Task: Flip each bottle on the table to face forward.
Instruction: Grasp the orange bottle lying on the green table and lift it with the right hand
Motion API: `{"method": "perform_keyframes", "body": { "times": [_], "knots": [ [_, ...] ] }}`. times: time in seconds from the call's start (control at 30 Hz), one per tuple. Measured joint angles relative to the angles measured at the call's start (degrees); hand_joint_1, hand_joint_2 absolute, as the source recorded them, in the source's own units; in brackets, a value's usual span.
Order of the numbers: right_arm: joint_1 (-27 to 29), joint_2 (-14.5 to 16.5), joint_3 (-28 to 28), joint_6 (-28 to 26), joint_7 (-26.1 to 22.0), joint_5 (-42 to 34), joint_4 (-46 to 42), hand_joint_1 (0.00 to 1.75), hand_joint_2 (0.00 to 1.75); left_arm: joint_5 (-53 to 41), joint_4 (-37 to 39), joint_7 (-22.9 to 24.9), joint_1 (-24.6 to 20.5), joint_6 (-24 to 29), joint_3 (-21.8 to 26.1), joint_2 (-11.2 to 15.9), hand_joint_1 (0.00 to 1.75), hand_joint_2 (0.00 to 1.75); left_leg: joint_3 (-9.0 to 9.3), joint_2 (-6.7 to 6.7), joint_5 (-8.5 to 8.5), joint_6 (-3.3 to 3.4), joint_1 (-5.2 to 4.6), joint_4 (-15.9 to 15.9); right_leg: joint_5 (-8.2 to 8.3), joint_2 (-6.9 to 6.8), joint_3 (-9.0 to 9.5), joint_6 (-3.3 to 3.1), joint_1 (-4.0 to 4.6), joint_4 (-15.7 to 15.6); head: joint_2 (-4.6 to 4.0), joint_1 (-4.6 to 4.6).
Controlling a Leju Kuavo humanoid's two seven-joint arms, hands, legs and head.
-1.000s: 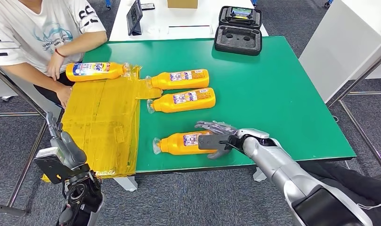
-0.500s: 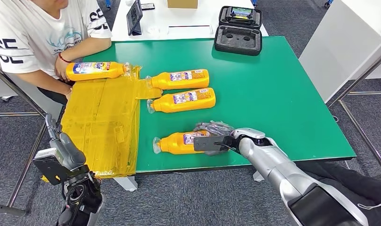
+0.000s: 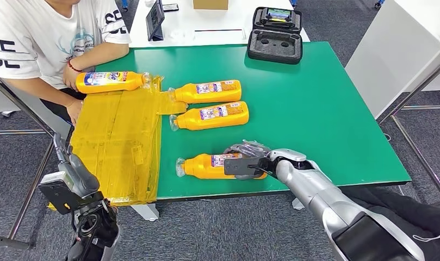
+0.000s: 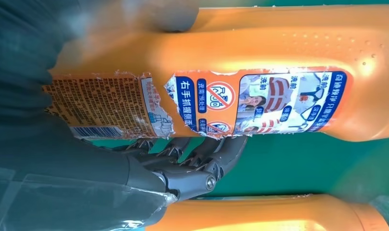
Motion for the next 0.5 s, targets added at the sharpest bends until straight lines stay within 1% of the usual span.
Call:
{"method": "perform_keyframes", "body": {
  "times": [0.1,0.17,0.27,0.5],
  "knots": [
    [0.20,0.04,-0.27,-1.53,-1.10,-1.33,-0.03,1.75,1.75,0.21,0.00,0.00,0.27,0.00,0.00,0.00,0.00,0.00,0.00,0.00,0.00,0.00,0.00,0.00,0.00,0.00,0.00,0.00,0.00,0.00,-0.01,-0.01],
    [0.73,0.20,-1.20,-3.75,-2.77,-3.54,-0.36,1.75,1.75,0.21,-0.09,0.00,0.59,0.00,0.01,0.00,0.00,0.00,-0.01,0.00,0.00,0.00,0.00,0.00,0.00,0.00,0.00,0.00,0.00,0.00,-0.01,-0.01],
    [1.86,0.67,-4.02,-6.87,-5.70,-7.47,-1.82,1.75,1.75,0.20,-0.63,0.00,1.27,0.00,0.03,-0.02,0.00,0.00,-0.01,0.00,0.00,0.00,0.00,0.00,0.00,0.00,0.00,0.00,0.00,0.00,0.00,-0.01],
    [4.37,1.86,-10.22,-9.56,-8.94,-13.39,-6.31,1.75,1.75,-0.16,-2.29,0.00,2.66,0.00,0.40,-0.16,0.00,0.00,-0.01,0.00,0.00,0.00,0.01,0.00,0.00,0.00,-0.01,0.00,0.00,0.00,0.00,-0.01]
  ]
}}
